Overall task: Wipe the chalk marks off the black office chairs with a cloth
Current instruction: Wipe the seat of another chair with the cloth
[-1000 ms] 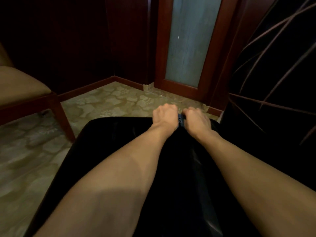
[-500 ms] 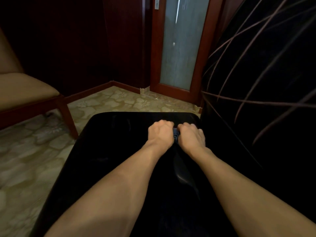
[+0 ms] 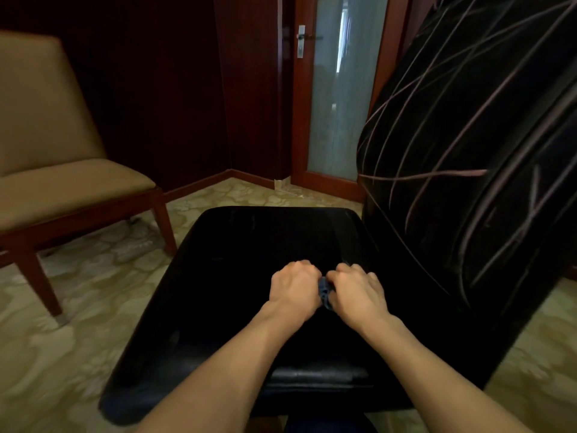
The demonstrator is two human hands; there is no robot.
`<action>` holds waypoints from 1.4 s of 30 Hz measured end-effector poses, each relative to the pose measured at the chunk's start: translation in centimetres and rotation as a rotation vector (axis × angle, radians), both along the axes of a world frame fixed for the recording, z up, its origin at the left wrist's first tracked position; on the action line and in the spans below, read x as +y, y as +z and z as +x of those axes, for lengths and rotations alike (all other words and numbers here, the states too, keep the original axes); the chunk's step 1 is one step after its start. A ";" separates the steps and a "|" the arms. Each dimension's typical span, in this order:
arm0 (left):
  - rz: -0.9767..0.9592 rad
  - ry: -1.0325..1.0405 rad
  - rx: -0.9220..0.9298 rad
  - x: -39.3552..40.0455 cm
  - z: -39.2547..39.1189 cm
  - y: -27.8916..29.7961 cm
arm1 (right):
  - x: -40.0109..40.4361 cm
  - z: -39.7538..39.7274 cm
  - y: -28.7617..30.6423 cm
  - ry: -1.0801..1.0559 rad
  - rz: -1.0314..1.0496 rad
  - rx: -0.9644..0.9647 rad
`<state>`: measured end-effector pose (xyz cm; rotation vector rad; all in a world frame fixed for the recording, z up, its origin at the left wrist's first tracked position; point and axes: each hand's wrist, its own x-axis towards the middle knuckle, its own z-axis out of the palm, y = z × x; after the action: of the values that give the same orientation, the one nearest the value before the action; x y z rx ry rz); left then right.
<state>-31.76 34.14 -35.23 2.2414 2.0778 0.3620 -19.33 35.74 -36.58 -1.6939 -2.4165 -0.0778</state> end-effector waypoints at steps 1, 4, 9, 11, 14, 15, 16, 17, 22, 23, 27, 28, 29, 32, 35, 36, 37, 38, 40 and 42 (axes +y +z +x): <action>0.009 -0.012 0.012 -1.0 0.1 -0.2 | -1.0 0.3 0.0 0.016 0.014 0.001; 0.019 -0.038 0.012 -3.6 0.1 -0.4 | -3.7 1.1 -0.1 0.050 0.038 0.021; 0.059 -0.074 -0.035 -6.9 -0.1 -0.8 | -6.9 2.2 -0.5 0.116 0.097 0.052; 0.073 -0.072 -0.029 -7.5 0.2 -0.7 | -7.4 2.3 -0.5 0.119 0.111 0.069; 0.105 -0.068 -0.092 -7.9 0.5 -0.4 | -7.9 2.0 -0.1 0.106 0.132 0.079; 0.110 -0.080 -0.112 -8.2 0.5 -0.4 | -8.2 2.2 -0.3 0.103 0.134 0.089; 0.108 -0.097 -0.118 -8.7 0.6 -0.6 | -8.7 2.6 -0.5 0.104 0.145 0.097; 0.106 -0.120 -0.118 -9.2 0.8 -0.8 | -9.3 3.2 -0.8 0.107 0.142 0.113; 0.095 -0.211 -0.168 -8.3 2.4 -0.8 | -9.9 5.7 -1.7 0.001 0.136 0.190; 0.095 -0.215 -0.159 -7.6 2.9 -0.7 | -9.5 5.8 -1.7 -0.022 0.137 0.206; 0.109 -0.187 -0.130 -5.6 4.3 -0.7 | -7.3 5.8 -1.6 -0.095 0.137 0.199; 0.106 -0.173 -0.106 -5.0 4.6 -0.7 | -6.8 5.6 -1.5 -0.112 0.125 0.187; 0.109 -0.162 -0.082 -4.4 4.8 -0.7 | -6.3 5.3 -1.4 -0.132 0.111 0.175; 0.135 -0.127 -0.043 -2.3 5.0 -0.3 | -4.3 4.6 -1.7 -0.181 0.084 0.150; 0.138 -0.108 -0.032 0.1 5.0 -0.2 | -1.5 4.1 -1.2 -0.204 0.057 0.086; 0.139 -0.099 -0.023 0.9 4.9 -0.3 | -0.3 3.8 -1.0 -0.211 0.033 0.052; 0.144 -0.085 -0.012 1.7 4.9 -0.4 | 0.7 3.5 -0.8 -0.212 0.026 0.035; 0.150 -0.066 -0.002 2.7 4.8 -0.6 | 1.7 3.1 -0.5 -0.211 0.013 0.035; 0.148 -0.026 0.020 4.8 4.5 -0.8 | 3.6 2.4 -0.3 -0.200 0.031 0.050; 0.134 -0.009 0.036 7.3 4.3 -0.7 | 5.8 1.9 -0.2 -0.209 0.037 0.073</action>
<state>-27.51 41.41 -35.98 2.3466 2.1207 0.4768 -17.44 41.50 -36.76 -1.8923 -2.1669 -0.0877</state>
